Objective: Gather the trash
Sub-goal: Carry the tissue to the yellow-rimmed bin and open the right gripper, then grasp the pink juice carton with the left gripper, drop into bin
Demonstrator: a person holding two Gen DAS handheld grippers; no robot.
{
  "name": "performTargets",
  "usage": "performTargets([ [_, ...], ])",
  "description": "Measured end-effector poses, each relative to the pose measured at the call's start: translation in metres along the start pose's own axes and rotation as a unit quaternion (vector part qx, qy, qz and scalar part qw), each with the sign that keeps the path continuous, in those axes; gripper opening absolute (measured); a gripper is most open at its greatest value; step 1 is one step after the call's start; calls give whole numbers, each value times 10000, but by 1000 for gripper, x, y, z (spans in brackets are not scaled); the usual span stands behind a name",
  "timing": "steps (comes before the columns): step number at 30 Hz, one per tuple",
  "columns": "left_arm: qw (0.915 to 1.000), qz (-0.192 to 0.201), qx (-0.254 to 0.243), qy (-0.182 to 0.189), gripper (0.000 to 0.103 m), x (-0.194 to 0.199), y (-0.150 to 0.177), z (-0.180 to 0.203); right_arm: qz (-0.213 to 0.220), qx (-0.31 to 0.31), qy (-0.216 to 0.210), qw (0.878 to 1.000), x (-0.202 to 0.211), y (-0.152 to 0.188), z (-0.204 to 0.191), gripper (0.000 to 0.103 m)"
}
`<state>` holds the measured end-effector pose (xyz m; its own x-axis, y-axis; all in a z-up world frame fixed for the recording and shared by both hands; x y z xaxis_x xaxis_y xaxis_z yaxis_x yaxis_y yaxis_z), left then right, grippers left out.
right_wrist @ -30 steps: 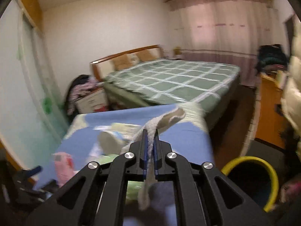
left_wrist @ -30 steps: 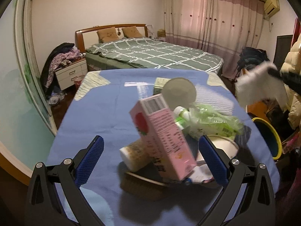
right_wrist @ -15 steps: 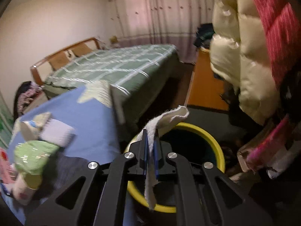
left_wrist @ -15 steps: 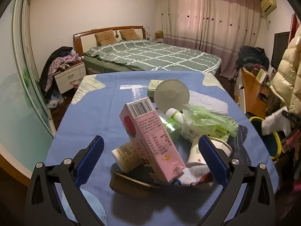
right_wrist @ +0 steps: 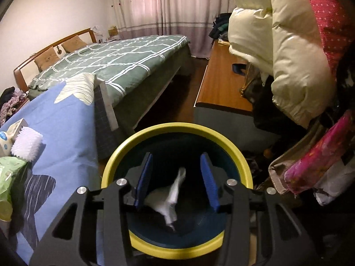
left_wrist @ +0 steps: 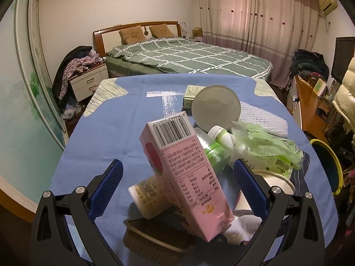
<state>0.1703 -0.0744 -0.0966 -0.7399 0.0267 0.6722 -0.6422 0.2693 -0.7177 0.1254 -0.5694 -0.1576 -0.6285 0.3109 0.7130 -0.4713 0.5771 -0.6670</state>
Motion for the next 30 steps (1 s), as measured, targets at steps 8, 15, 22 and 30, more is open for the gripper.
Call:
performTargets([
  [8,9996,-257,149,-37,78,-24,-4,-4,-9,75,-87,9999,3,3,-11,48],
  [15,9993,-316,132,160,55,-37,-5,1,-51,56,-184,9998,5,5,-15,48],
  [22,9998,-14,4,216,42,-20,-16,7,18,-5,-322,9995,15,4,-16,48],
  [30,9983,462,-240,246,42,12,-43,17,155,-101,-483,9987,35,3,-12,48],
])
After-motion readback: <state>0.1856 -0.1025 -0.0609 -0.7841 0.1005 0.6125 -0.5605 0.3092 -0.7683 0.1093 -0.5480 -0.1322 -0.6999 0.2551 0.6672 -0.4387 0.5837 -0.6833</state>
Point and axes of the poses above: each gripper's, at about its wrist camera, not at the fingertips, and x roughly against the way its jaws point, z to its right, y to its underside, the point moved 5 cm from there along -x, roughly the way its jaws point, and after that the axes turned 14 degrees about -x, right-handed, at the moved point
